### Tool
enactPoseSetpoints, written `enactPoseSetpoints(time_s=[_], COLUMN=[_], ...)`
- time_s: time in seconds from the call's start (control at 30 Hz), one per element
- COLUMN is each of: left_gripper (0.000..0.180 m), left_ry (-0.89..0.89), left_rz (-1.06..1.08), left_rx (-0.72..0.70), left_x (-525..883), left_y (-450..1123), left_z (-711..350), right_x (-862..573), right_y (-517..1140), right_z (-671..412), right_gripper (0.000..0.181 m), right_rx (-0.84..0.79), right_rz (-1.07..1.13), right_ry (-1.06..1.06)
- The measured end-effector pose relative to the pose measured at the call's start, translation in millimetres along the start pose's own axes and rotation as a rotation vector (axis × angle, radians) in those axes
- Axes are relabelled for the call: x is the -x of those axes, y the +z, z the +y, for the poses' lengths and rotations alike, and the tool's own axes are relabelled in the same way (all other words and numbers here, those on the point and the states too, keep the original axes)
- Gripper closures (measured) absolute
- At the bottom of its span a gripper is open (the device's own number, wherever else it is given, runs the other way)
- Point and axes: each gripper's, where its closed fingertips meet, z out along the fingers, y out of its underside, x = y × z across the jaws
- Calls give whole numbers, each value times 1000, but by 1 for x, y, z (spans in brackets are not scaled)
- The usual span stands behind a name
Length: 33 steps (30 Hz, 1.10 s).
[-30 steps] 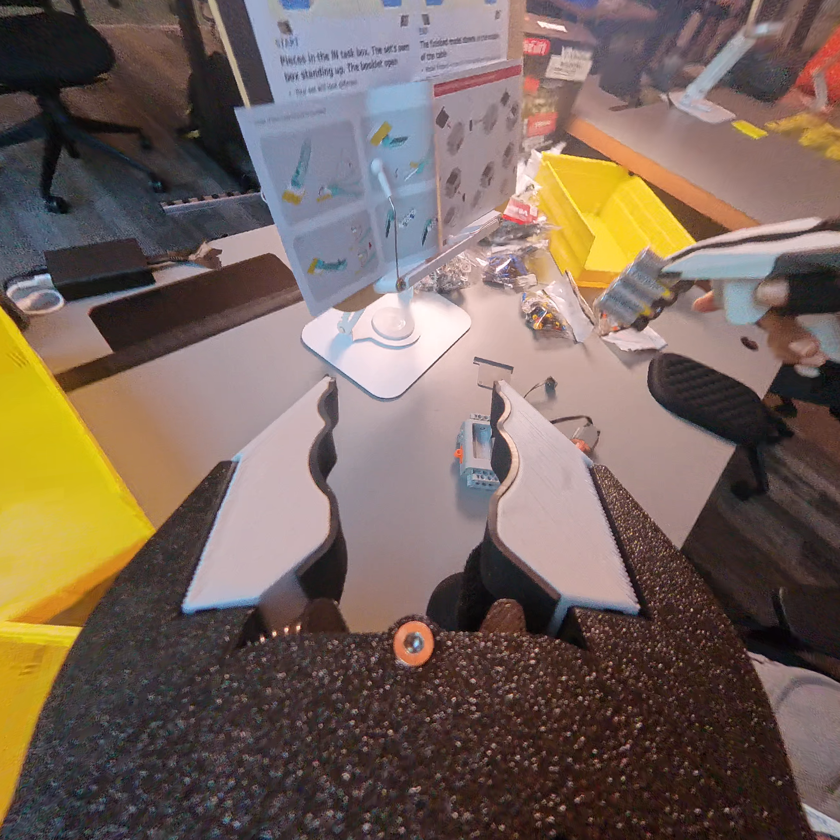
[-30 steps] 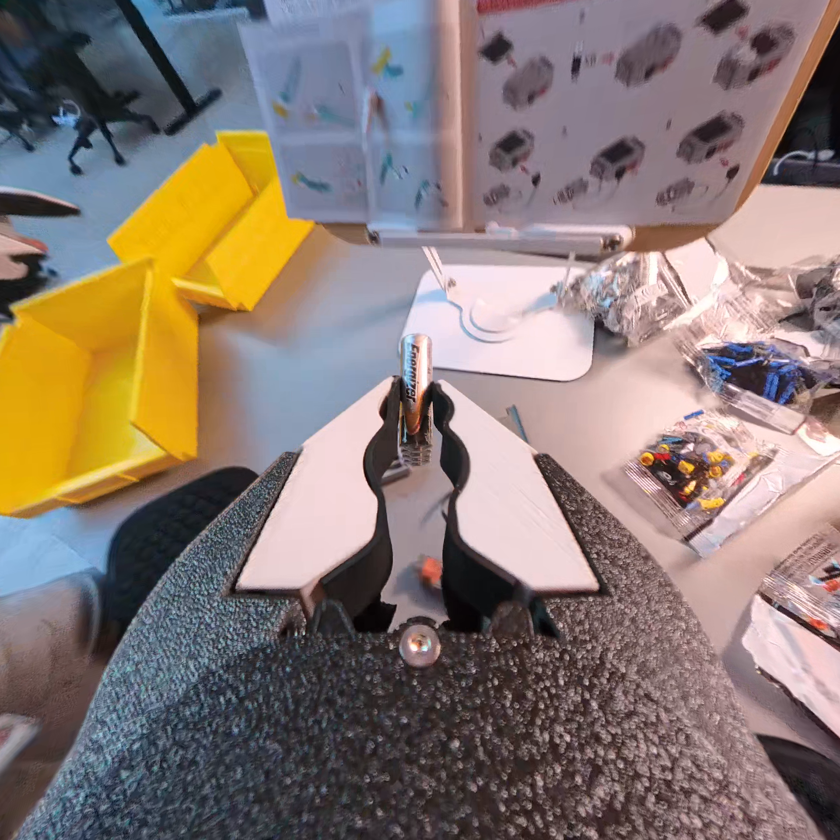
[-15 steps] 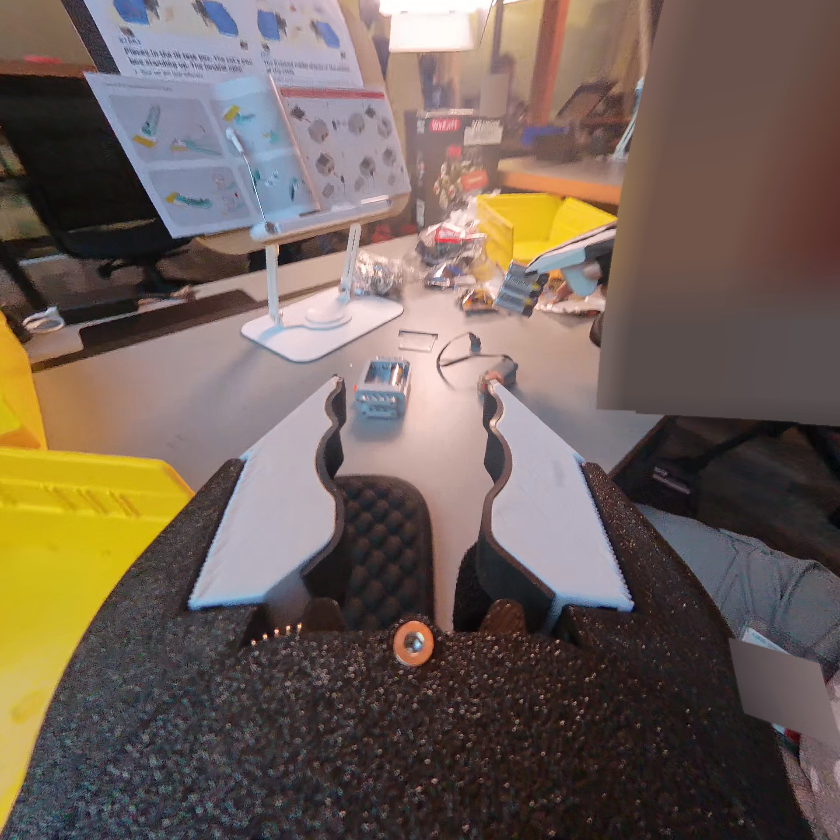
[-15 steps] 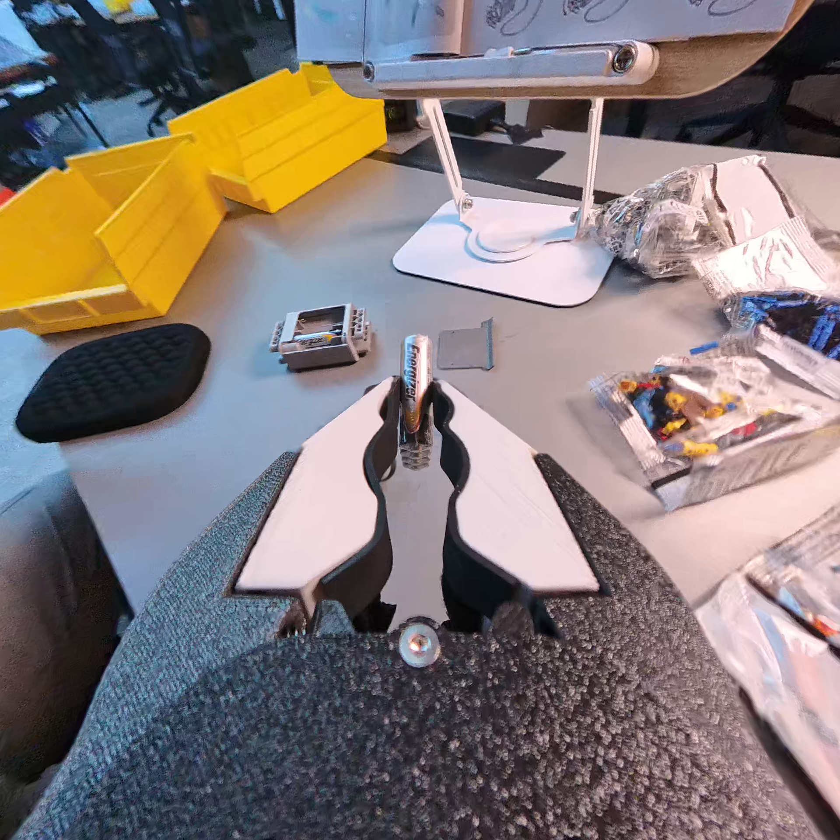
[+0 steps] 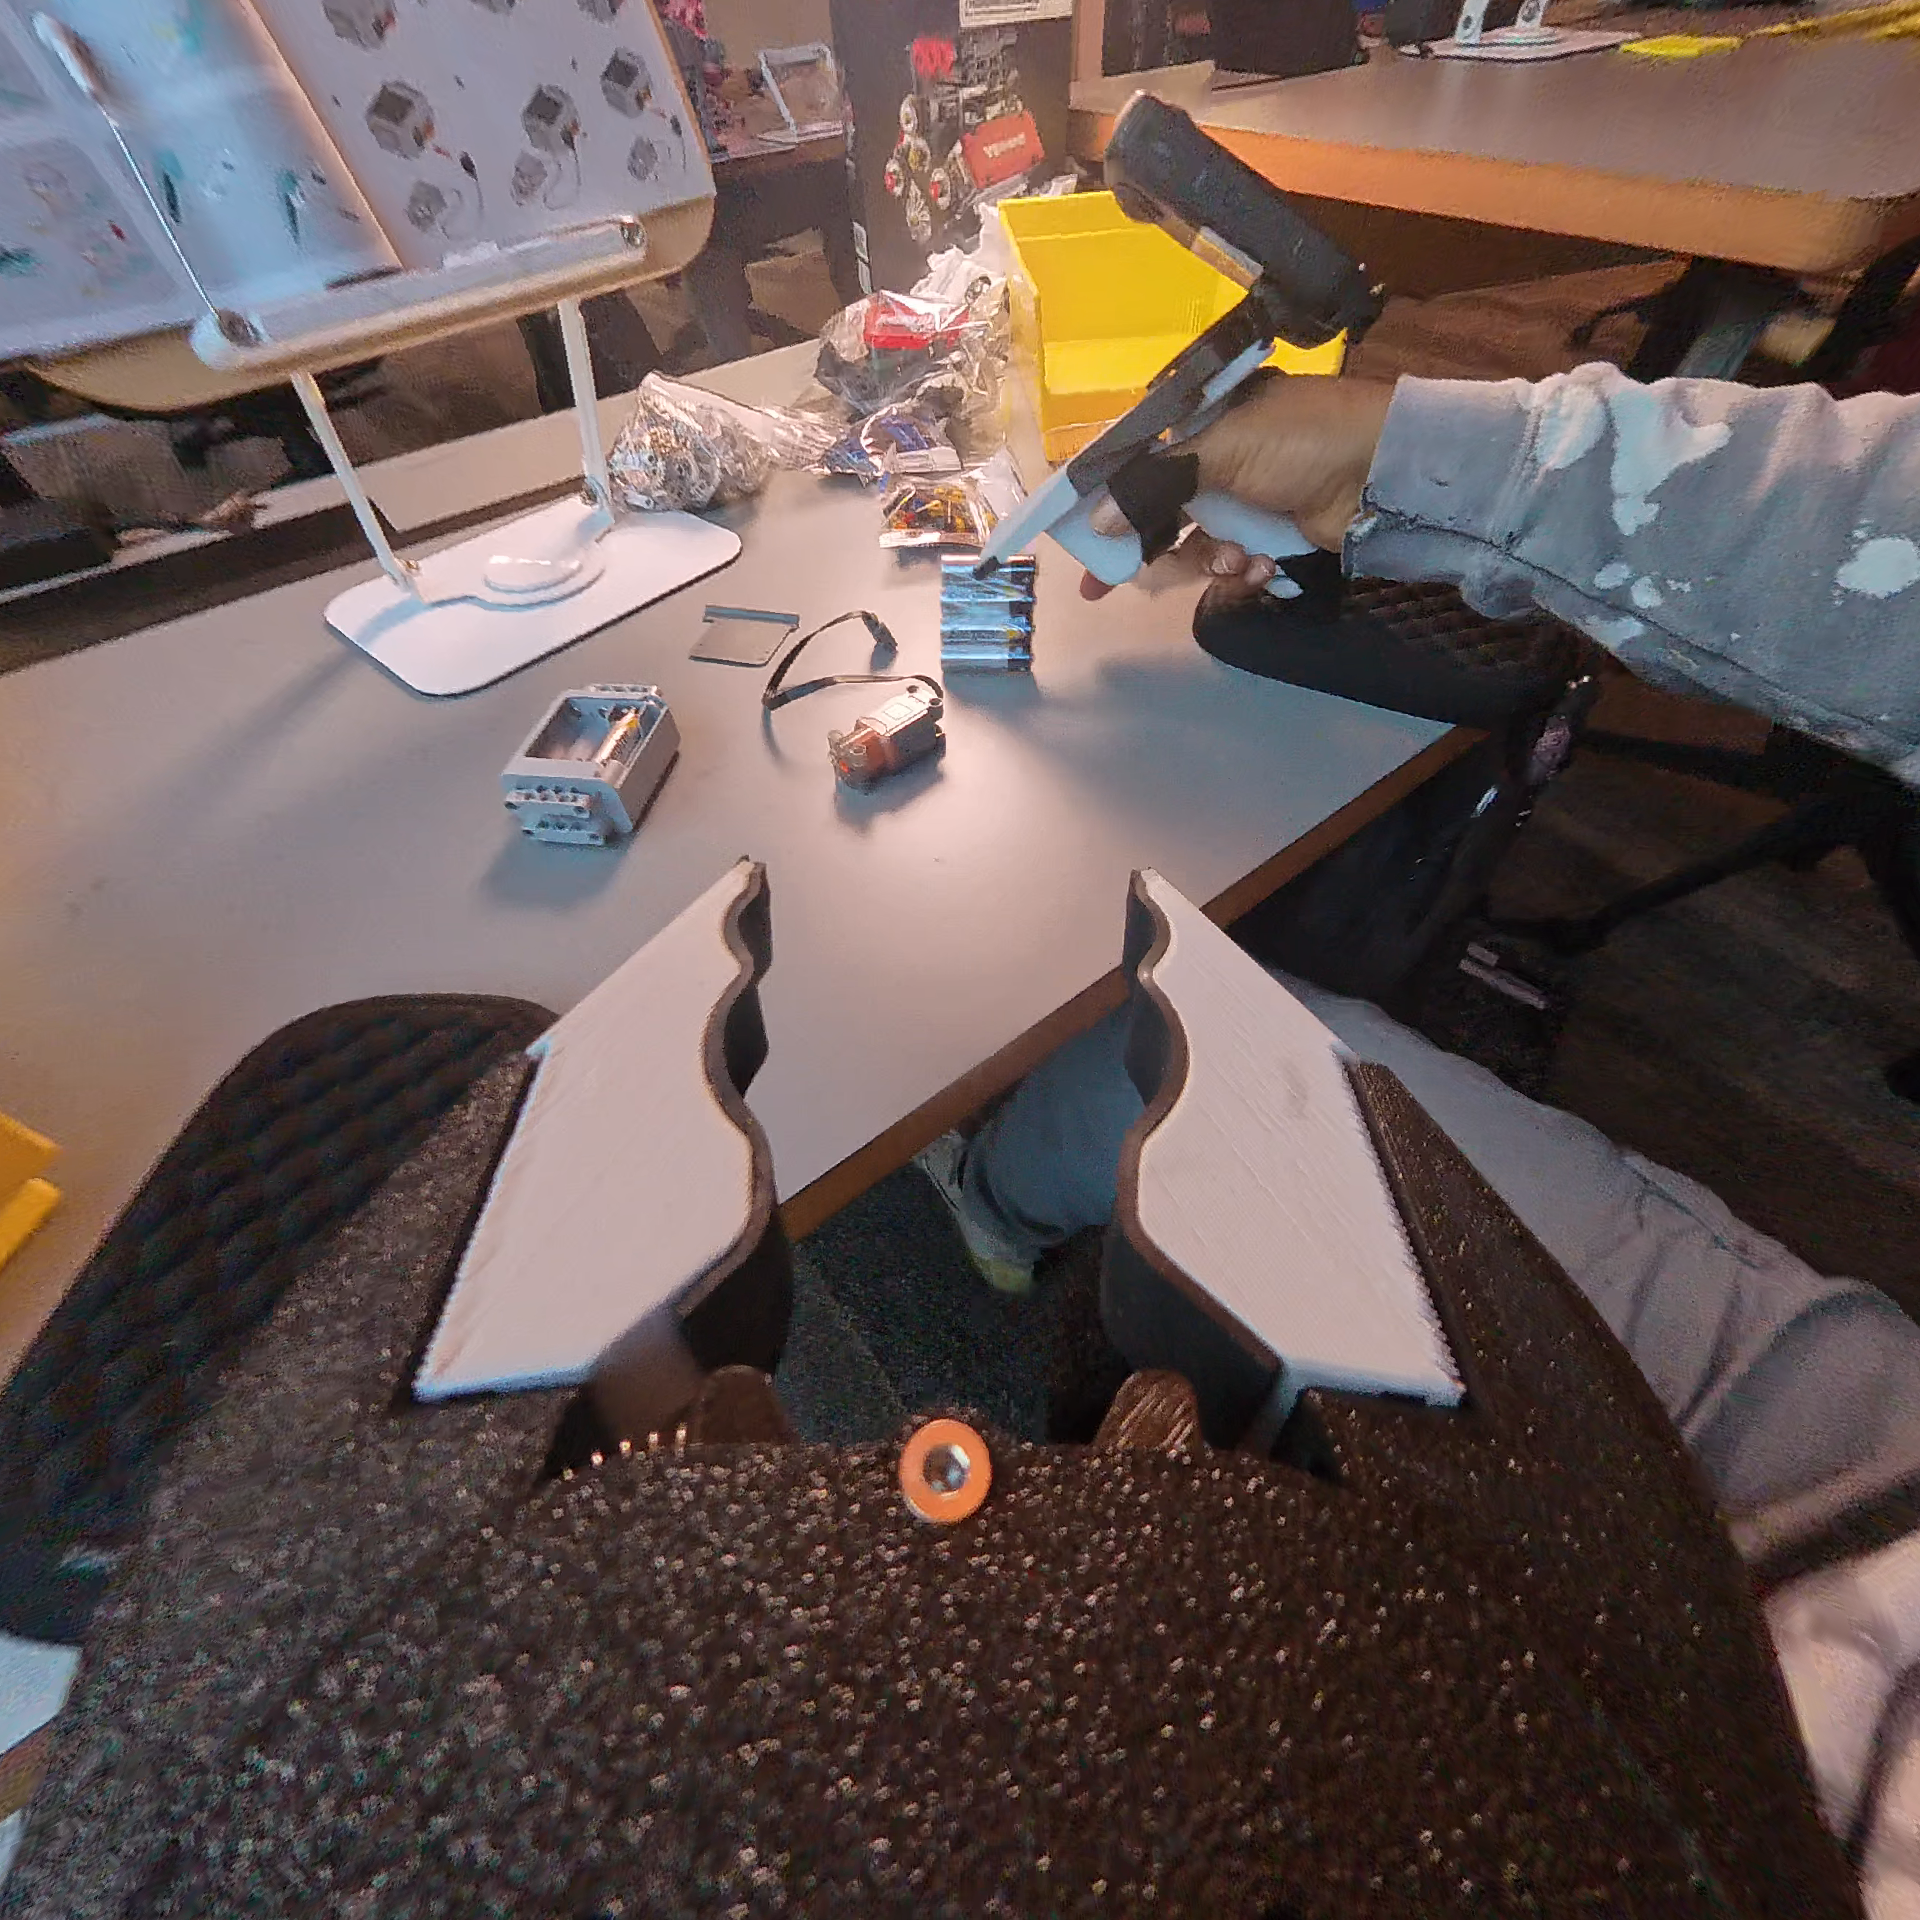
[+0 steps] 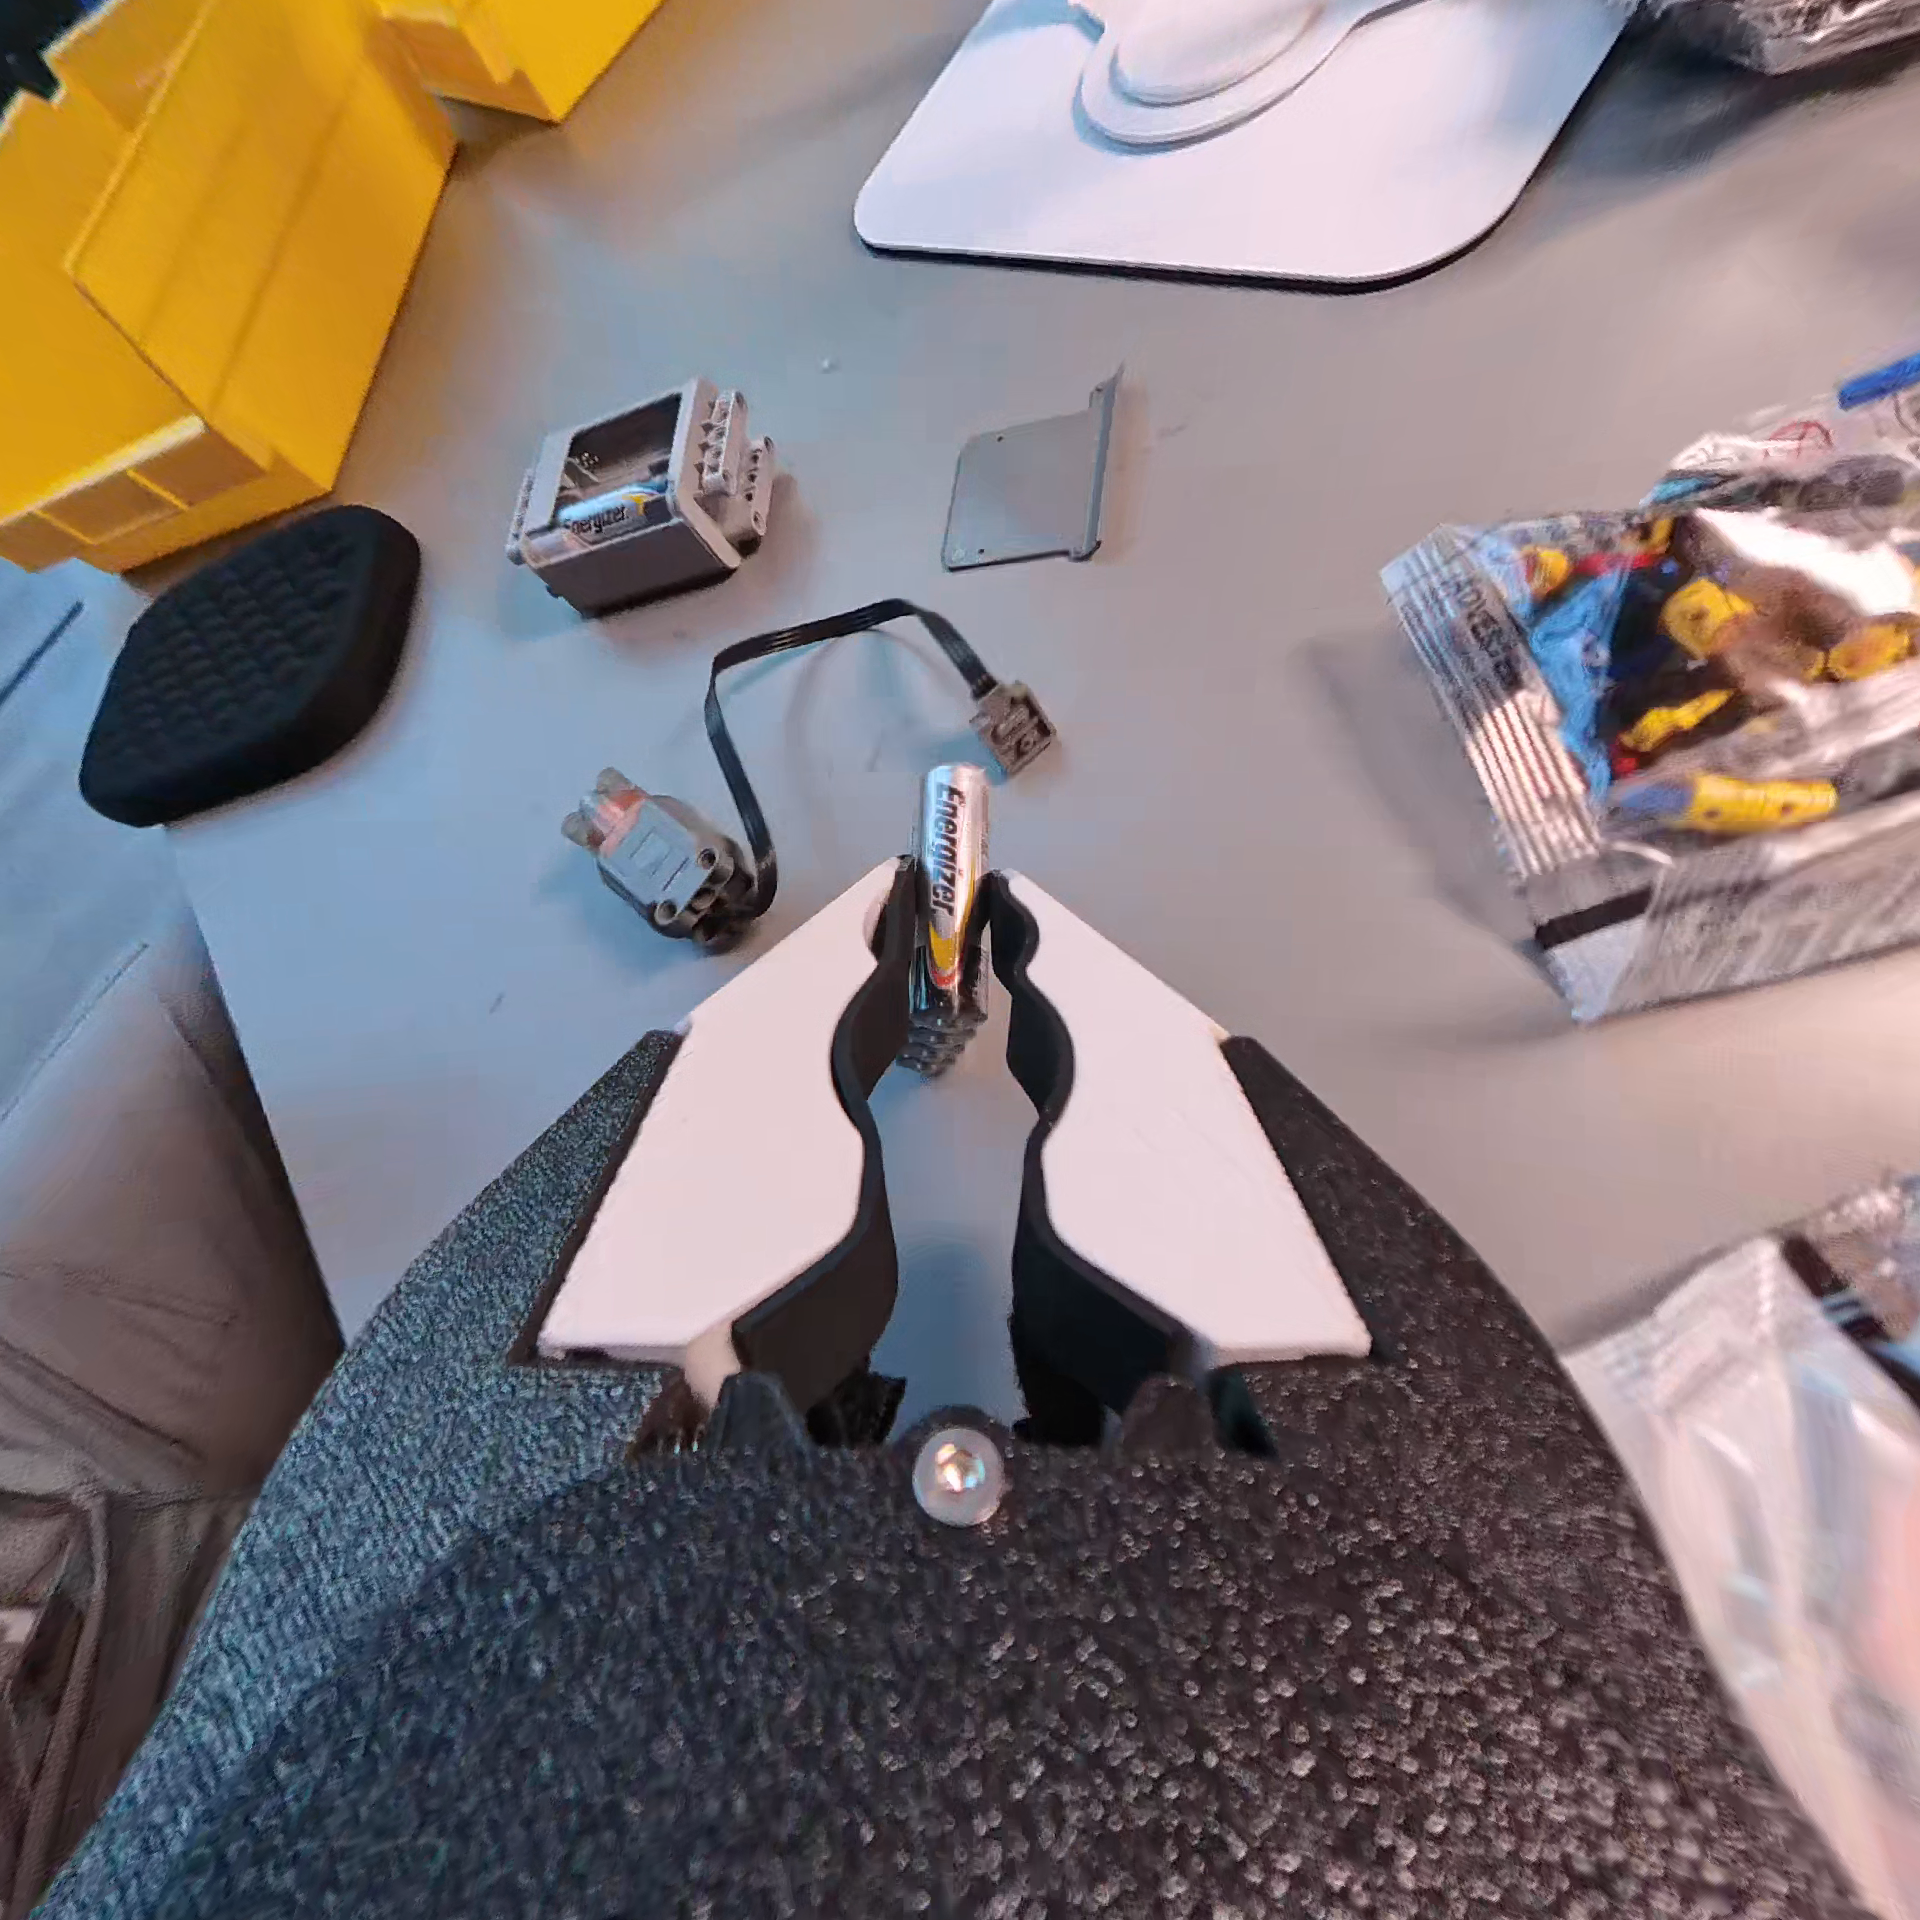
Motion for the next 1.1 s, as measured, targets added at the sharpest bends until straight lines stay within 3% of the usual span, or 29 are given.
enactPoseSetpoints(time_s=[0.17, 0.37, 0.47, 0.67, 0.87, 1.1], left_gripper=[114, 114, 114, 112, 111, 113], left_ry=[-159, -125, -105, -55, -136, -181], left_rz=[-14, -19, -33, -116, -173, -195], left_rx=[-29, -31, -51, -47, -63, -59], left_x=[40, 74, 73, 40, -24, -133], left_y=[65, 115, 125, 123, 125, 183], left_z=[22, 2, -18, -35, -30, -43], right_x=[-27, -47, -46, -8, 2, -99], right_y=[19, 21, 16, -61, -211, -468], right_z=[-14, 0, -1, -27, -2, 72], right_gripper=[167, 163, 158, 142, 121, 146], right_rx=[127, 282, 283, 9, -213, -320], right_rz=[-30, -38, -40, -44, 7, 310], right_ry=[-76, -163, -232, -519, -528, -530])
